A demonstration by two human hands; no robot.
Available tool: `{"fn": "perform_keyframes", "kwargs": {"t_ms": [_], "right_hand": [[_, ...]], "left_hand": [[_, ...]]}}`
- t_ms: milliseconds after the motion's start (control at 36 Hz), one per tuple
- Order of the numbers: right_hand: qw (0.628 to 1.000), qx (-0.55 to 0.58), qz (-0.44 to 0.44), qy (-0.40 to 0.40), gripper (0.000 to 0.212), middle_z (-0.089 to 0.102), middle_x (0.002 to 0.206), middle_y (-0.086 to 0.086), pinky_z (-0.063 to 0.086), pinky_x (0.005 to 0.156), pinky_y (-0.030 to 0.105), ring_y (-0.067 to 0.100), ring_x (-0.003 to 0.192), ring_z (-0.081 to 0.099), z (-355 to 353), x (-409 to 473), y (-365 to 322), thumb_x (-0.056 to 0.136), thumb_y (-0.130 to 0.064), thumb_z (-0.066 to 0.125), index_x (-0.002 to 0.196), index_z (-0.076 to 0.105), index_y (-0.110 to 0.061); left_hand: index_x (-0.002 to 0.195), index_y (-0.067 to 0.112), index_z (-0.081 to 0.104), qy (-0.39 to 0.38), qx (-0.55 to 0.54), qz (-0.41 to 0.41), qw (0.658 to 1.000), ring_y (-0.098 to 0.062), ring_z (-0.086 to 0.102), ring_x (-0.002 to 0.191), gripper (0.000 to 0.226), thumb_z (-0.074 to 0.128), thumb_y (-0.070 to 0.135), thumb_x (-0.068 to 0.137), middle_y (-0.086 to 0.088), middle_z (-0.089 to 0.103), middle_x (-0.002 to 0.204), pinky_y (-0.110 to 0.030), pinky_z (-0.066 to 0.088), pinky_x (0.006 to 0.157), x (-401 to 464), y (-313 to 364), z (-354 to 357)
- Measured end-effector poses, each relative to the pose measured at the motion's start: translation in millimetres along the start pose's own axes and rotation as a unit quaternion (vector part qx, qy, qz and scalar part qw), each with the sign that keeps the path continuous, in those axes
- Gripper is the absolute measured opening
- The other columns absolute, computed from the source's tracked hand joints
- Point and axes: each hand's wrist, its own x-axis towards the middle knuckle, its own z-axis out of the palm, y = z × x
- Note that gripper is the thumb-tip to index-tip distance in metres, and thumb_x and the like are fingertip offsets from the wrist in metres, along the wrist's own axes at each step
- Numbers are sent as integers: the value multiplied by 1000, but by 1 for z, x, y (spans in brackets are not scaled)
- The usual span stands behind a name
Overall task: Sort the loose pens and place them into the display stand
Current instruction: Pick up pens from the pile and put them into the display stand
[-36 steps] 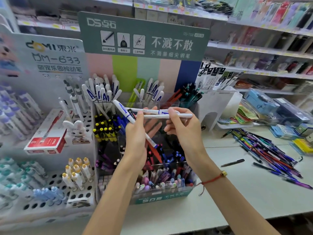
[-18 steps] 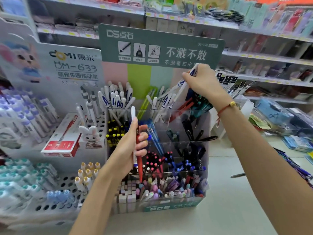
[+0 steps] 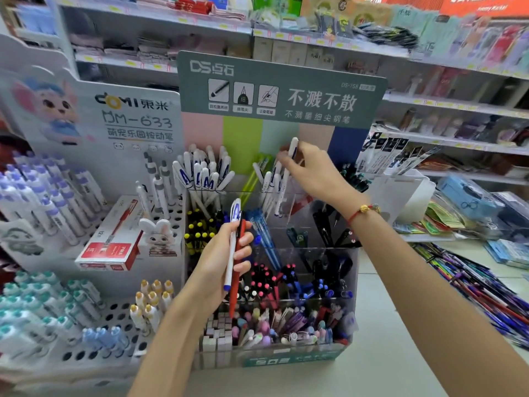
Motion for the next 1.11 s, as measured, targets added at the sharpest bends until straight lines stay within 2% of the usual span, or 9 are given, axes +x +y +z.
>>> {"fn": "perform_keyframes", "kwargs": {"t_ms": [111, 222, 472, 611, 722, 833, 972, 1056, 1111], "right_hand": [[991, 51, -11, 121, 27, 55, 71, -5, 42, 52, 20, 0, 53, 51, -9, -3, 7, 99, -21, 51, 119, 47, -4], [963, 39, -80, 254, 30, 52, 70, -10, 44, 53, 15, 1, 57, 55, -10, -13, 11, 98, -16, 54, 122, 42, -3], [949, -204, -112, 211, 26, 66, 103, 5, 52, 70, 41, 25, 91, 55, 24, -36, 28, 98, -29, 51, 106, 68, -12], [950, -141, -94, 262, 31, 60, 111, 3, 44, 79, 25, 17, 97, 47, 25, -63, 19, 97, -24, 52, 123, 63, -12], [995, 8, -37, 96, 37, 61, 100, -5, 40, 80, 21, 10, 93, 48, 31, -95, 0, 97, -37, 49, 127, 59, -17], [977, 210, 35, -14, 24, 70, 101, -2, 53, 84, 32, 15, 93, 64, 26, -104, -3, 96, -23, 58, 117, 64, -15], [904, 379, 91, 175, 10, 71, 98, 7, 55, 86, 30, 17, 94, 68, -5, -84, -3, 95, -9, 56, 104, 61, -11], [856, 392, 77, 328, 14, 69, 94, 5, 57, 84, 32, 15, 91, 69, -19, -59, 1, 96, -5, 55, 107, 51, -13], [857, 350, 34, 377, 27, 68, 90, 3, 57, 82, 34, 14, 86, 69, -17, -45, 0, 95, -3, 55, 116, 43, -14]], "left_hand": [[94, 8, 52, -7, -3, 10, 1000, -4, 31, 40, 25, 34, 23, 103, 5, 41, 57, -15, 27, 34, 0, -1, 3], [100, 9, 55, -27, -27, 33, 999, -6, 39, 47, 25, 34, 22, 104, 5, 48, 63, -17, 38, 43, -1, -5, 3], [107, 12, 56, -29, 49, 63, 996, -4, 54, 61, 16, 41, 14, 102, 6, 59, 79, -25, 53, 71, 2, -11, 6], [108, 14, 59, -31, 135, 72, 988, -2, 52, 60, 18, 42, 17, 101, 8, 58, 79, -22, 46, 67, 2, -17, 11], [106, 17, 60, -64, 190, 75, 977, -2, 54, 63, 18, 42, 19, 101, 12, 62, 74, -23, 44, 73, 3, -21, 20], [117, 25, 60, -87, 244, 87, 962, 1, 59, 66, 24, 44, 18, 99, 17, 67, 70, -17, 47, 67, 7, -22, 27], [108, 22, 60, -61, 228, 103, 966, 2, 63, 65, 19, 50, 11, 97, 10, 72, 81, -14, 53, 65, 10, -17, 25], [106, 20, 60, -6, 155, 106, 982, -4, 69, 75, 17, 49, 11, 97, 6, 73, 90, -22, 58, 74, 12, -16, 14], [108, 18, 59, 16, 112, 111, 987, -9, 70, 85, 17, 47, 12, 99, 5, 73, 94, -28, 57, 80, 12, -16, 8]]}}
